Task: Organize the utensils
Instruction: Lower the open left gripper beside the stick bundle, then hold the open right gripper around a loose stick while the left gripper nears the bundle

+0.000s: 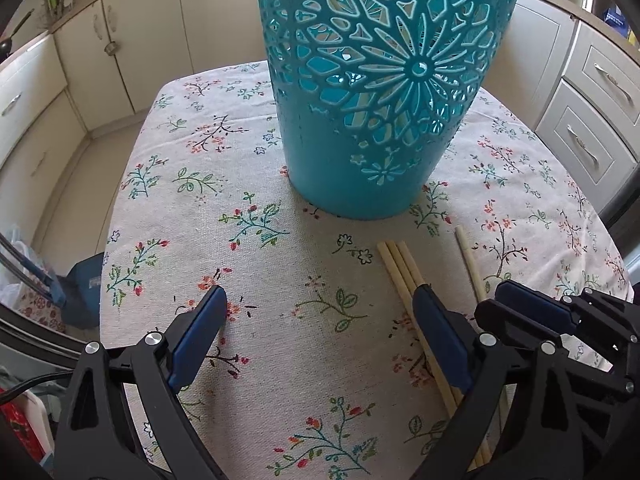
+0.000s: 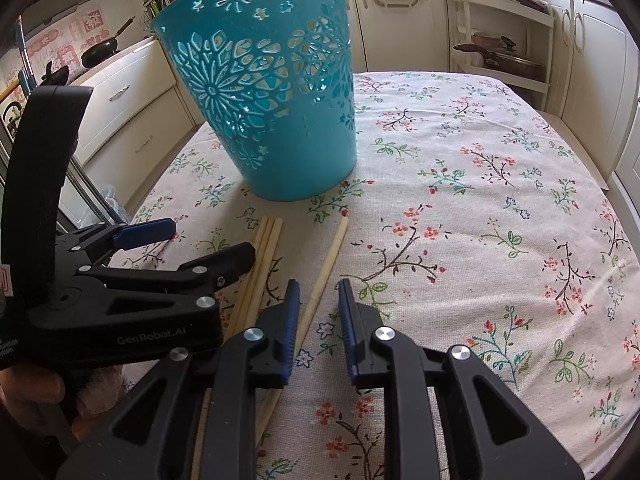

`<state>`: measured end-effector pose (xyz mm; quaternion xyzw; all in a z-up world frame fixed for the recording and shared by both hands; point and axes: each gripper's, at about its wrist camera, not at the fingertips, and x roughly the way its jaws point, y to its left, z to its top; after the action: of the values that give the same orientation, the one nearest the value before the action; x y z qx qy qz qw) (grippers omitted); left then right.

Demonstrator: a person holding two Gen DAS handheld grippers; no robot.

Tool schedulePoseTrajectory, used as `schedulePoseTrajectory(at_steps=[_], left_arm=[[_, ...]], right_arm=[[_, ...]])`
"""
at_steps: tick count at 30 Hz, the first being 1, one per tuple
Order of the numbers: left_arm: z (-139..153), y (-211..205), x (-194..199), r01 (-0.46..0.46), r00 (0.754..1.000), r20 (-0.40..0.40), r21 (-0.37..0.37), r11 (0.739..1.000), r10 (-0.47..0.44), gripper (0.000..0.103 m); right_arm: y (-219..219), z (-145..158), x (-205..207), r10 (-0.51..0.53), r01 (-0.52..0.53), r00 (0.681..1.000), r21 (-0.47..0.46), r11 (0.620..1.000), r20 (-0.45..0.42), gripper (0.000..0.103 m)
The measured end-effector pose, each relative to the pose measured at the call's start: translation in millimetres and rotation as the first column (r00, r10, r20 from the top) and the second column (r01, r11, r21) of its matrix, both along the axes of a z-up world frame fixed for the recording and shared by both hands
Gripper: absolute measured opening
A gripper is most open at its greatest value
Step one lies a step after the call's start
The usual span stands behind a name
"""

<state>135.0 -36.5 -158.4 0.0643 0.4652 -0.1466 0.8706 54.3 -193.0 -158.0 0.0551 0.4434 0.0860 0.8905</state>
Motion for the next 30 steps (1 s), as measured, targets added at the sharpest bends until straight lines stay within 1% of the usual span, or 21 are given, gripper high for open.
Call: schedulePoseTrajectory(at_steps=[11,14,19,21,23,27,30], left_arm=[[0.1,1.1,4.6,-0.034,0.999,-0.002,0.006,0.999,0.034,0.09],[0.9,0.1,3.6,-0.012,1.0,0.0,-0.005,1.0,0.012,0.09],[2.2,2.8,3.4,-0.009,1.0,0.0,-0.037,0.999,0.009,0.09],[1.0,1.2,3.7,-0.003,1.0,-0.005,-0.032,0.999,0.003,0.09],[-0.5,-3.1,3.1,0.001,1.0,0.0,-0.001,1.0,-0.001,0.09],[-0.3,-3.4,3.3,-0.001,1.0,-0.001,-0.001,1.0,0.001,0.09],[-0.2,-0.1,4.7,-0.03,1.0,0.001,0.001,1.0,0.03,0.091]], right_arm=[[1.3,-0.1,1.5,0.0,-0.001,1.0,0.001,1.0,0.002,0.024],[1.5,0.0,0.9,0.0,0.0,1.0,0.004,1.0,0.003,0.024],[0.4,0.6,1.8,-0.006,0.006,1.0,0.012,1.0,0.001,0.024],[-1.6,0.5,2.3,-0.008,0.008,1.0,0.023,1.0,-0.002,0.024],[-3.3,0.1,2.7,-0.01,0.01,1.0,0.03,0.999,-0.005,0.024],[-3.8,0.4,2.8,-0.011,0.011,1.0,0.032,0.999,-0.006,0.025],[-3.0,0.5,2.7,-0.009,0.009,1.0,0.032,0.999,-0.005,0.026]])
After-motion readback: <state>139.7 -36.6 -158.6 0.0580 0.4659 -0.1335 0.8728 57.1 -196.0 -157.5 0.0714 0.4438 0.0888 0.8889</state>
